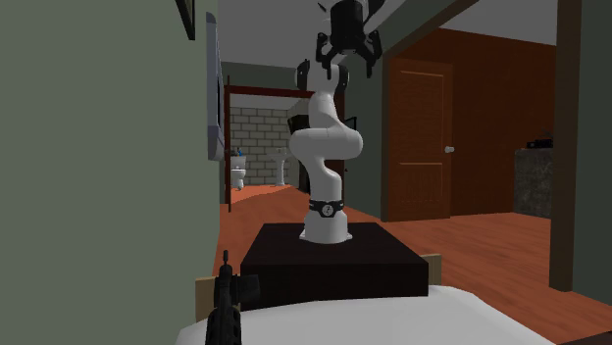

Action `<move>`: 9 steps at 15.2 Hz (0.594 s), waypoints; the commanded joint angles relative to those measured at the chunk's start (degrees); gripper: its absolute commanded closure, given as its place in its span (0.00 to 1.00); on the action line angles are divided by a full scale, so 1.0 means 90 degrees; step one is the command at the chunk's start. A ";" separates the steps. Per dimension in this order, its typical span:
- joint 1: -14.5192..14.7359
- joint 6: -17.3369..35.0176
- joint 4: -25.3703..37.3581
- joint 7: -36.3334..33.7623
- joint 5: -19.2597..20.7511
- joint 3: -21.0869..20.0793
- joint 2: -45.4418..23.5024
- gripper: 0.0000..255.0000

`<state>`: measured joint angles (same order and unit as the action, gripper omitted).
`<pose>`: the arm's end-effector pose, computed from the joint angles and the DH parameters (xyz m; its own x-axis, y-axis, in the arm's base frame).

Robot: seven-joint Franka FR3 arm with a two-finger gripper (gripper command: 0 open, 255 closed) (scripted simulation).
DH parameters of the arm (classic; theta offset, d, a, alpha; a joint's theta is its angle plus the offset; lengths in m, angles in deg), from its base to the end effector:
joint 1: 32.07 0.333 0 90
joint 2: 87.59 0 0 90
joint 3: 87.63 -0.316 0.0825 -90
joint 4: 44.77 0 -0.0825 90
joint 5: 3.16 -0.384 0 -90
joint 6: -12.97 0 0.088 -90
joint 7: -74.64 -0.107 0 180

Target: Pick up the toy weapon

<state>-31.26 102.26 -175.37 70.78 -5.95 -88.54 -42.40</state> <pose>0.3049 0.0163 0.6264 0.9971 -0.0407 0.0649 -0.0380 -0.9984 -0.0417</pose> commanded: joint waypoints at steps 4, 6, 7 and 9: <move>-0.0077 0.0474 -0.0286 0.0185 0.0121 0.0165 -0.0320 0.00; -0.0131 0.0794 -0.0442 0.0304 0.0198 0.0276 -0.0570 0.00; -0.0158 0.0954 -0.0509 0.0363 0.0236 0.0331 -0.0705 0.00; -0.0210 0.1276 -0.0623 0.0478 0.0307 0.0443 -0.0998 0.00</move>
<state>-32.91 112.15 -180.23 74.55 -3.53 -85.04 -50.21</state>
